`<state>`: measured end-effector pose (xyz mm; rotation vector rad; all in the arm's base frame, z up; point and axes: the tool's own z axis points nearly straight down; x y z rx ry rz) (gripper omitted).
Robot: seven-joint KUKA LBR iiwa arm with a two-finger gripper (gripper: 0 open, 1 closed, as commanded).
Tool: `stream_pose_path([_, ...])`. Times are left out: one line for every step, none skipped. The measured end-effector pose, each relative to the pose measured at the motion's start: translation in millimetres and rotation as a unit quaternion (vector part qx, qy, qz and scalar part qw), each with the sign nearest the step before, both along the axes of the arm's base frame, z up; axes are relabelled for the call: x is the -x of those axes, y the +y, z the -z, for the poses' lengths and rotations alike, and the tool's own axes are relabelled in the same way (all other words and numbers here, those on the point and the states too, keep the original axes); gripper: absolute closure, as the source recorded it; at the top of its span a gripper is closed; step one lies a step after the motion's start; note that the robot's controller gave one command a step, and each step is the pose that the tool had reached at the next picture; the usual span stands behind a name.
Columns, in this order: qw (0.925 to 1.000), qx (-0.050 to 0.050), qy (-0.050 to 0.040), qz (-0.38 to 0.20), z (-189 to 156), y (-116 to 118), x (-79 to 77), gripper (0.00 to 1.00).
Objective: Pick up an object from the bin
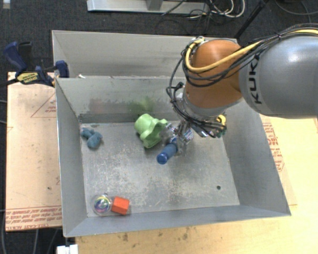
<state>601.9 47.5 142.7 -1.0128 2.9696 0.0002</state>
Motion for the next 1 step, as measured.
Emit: stream_pose_path([1.0,0.0,0.0005,0.001,-14.7,0.7,-0.5,1.0])
